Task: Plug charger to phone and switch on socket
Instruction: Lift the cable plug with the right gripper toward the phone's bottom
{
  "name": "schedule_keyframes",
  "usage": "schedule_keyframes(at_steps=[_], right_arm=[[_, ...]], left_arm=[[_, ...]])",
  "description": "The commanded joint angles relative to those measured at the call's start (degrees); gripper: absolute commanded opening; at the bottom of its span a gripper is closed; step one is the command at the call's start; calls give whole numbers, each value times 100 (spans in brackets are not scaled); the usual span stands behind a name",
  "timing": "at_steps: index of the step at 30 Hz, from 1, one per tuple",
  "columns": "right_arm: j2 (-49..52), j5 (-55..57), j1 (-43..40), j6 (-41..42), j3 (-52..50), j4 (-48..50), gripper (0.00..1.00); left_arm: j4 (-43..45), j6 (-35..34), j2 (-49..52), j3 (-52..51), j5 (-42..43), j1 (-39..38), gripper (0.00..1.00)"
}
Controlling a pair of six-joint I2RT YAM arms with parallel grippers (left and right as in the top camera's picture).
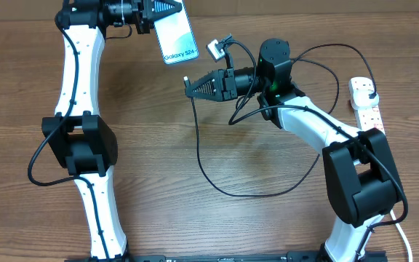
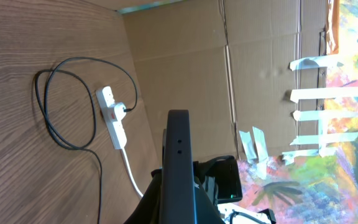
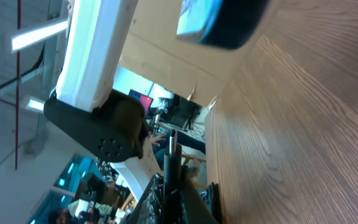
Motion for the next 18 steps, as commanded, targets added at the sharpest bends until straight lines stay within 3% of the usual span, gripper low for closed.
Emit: schedule_keyframes(at_steps=[1, 18], right_arm=[[11, 348, -129, 229, 72, 44, 4], [11, 278, -234, 227, 72, 173, 4]], left_arm=[[35, -22, 37, 142, 262, -127, 4], [48, 94, 37, 142, -83, -291, 4]])
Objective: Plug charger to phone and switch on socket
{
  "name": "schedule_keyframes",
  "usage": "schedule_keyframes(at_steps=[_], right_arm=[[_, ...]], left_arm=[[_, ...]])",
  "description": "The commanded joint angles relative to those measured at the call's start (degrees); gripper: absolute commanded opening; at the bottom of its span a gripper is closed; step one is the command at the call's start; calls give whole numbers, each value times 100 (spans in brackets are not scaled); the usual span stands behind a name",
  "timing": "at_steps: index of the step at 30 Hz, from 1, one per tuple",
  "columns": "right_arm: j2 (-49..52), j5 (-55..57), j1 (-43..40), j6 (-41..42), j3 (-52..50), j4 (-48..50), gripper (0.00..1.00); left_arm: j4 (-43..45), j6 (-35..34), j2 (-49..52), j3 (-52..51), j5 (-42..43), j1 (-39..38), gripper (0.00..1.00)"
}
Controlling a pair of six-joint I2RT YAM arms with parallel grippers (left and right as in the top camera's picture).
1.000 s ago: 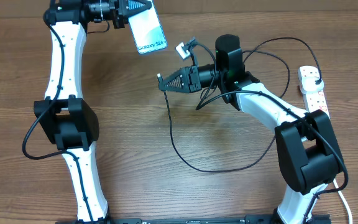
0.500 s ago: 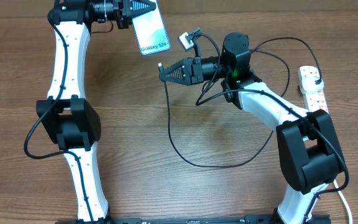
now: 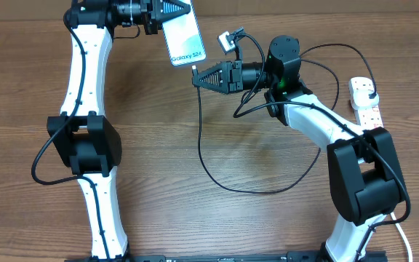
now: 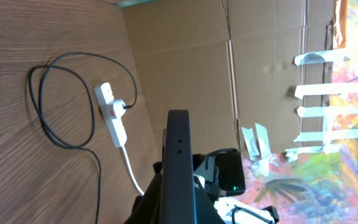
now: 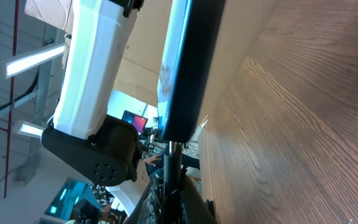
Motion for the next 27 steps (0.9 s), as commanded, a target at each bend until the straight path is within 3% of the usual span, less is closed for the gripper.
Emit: schedule_keyframes(at_steps=[1, 27], right_arm=[[11, -11, -7, 9, 72, 46, 4], [11, 15, -7, 9, 72, 48, 4]], left_arm=[[39, 122, 37, 142, 15, -109, 4], [39, 350, 37, 142, 155, -144, 4]])
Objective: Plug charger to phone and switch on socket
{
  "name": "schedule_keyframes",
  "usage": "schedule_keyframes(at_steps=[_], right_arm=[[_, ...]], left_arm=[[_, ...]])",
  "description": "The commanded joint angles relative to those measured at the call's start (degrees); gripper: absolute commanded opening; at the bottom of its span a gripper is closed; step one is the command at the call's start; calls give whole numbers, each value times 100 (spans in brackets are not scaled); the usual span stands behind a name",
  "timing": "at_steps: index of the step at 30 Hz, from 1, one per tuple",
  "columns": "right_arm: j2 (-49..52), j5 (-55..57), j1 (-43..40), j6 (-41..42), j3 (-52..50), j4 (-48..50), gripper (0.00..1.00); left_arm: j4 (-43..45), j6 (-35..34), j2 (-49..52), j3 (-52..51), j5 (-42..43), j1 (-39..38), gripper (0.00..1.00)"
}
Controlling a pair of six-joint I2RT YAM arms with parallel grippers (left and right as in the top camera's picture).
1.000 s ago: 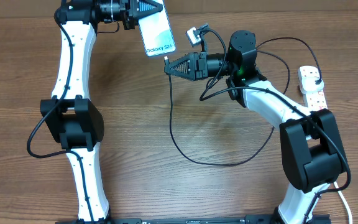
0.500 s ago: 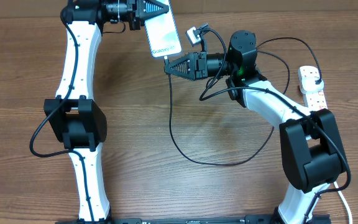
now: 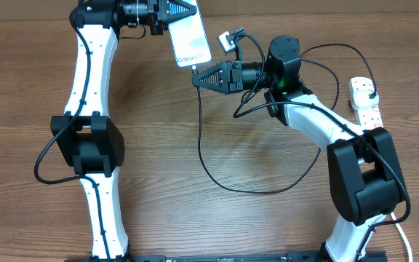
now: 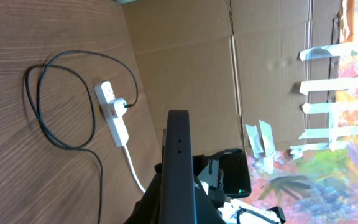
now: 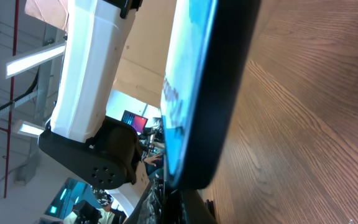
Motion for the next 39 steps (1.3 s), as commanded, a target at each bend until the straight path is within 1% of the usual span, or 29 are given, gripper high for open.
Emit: schedule_keyframes(at_steps=[1, 7, 14, 26, 39], right_arm=[[11, 13, -7, 7, 72, 46, 4], [11, 39, -7, 7, 72, 44, 4], [11, 59, -7, 7, 72, 46, 4], [11, 275, -7, 33, 72, 48, 4], [11, 800, -7, 424, 72, 129, 4]], left_arm=[[39, 282, 37, 142, 295, -13, 4], [39, 319, 37, 142, 483, -11, 4], [35, 210, 37, 142, 498, -15, 4], [35, 210, 37, 142, 501, -50, 4], [35, 210, 37, 142, 501, -50, 4]])
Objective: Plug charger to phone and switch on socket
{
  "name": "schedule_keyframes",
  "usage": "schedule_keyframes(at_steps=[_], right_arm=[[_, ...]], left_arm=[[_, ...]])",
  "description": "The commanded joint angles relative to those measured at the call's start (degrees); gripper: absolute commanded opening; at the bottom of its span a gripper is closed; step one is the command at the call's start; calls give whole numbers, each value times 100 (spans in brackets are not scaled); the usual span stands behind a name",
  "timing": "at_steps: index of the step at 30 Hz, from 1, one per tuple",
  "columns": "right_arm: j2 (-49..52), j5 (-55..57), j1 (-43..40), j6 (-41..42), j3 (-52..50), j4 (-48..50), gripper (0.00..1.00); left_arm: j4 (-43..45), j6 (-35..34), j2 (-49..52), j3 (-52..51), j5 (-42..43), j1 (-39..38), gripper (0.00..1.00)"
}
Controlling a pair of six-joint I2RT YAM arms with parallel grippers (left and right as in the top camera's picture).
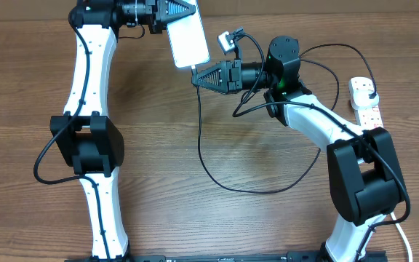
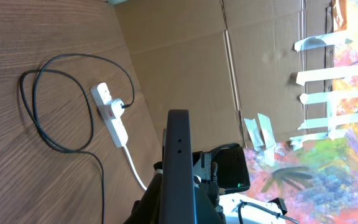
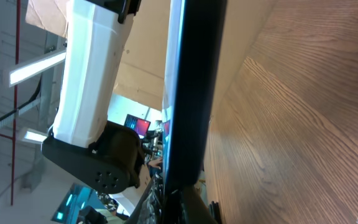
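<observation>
My left gripper point(image 1: 174, 14) is shut on the top end of a phone point(image 1: 189, 40), held above the far side of the table with its screen plain white. In the left wrist view the phone point(image 2: 178, 149) shows edge-on. The right gripper point(image 1: 197, 78) is shut on the charger plug, whose tip meets the phone's lower edge; the plug itself is mostly hidden. The phone point(image 3: 191, 93) stands edge-on right above the right gripper point(image 3: 174, 196). A black cable point(image 1: 199, 138) hangs from the plug and loops to the white power strip point(image 1: 366, 102) at the right edge.
The power strip point(image 2: 112, 115) carries a plugged-in adapter, and a white lead runs from it toward the table's front. The cable loop point(image 1: 238, 191) lies on the wooden table point(image 1: 195, 218) in the middle. Cardboard walls stand behind the table.
The phone's screen has turned from showing the "Galaxy S24" text to plain white. In the right wrist view the phone now stands edge-on over the plug. Both arms have barely moved.
First the phone was held far left of centre and the plug sat lower, well apart from it. Then both had come together, the plug tip just under the phone's lower edge. Then the phone sat down on the plug, and now its screen is white.
</observation>
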Motion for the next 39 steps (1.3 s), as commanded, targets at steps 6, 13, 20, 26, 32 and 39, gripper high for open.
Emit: schedule_keyframes(at_steps=[6, 13, 20, 26, 32, 39], right_arm=[[11, 1097, -13, 219, 72, 94, 4], [11, 1425, -9, 367, 72, 162, 4], [11, 1657, -9, 514, 72, 393, 4], [11, 1757, -9, 514, 72, 393, 4], [11, 1998, -9, 688, 72, 391, 4], [11, 2363, -9, 1132, 72, 391, 4]], left_arm=[[-26, 22, 37, 142, 302, -61, 4], [-26, 22, 37, 142, 304, -87, 4], [-24, 22, 37, 142, 302, -179, 4], [-22, -70, 37, 142, 306, -201, 4], [-22, -146, 37, 142, 306, -201, 4], [315, -584, 37, 142, 310, -201, 4]])
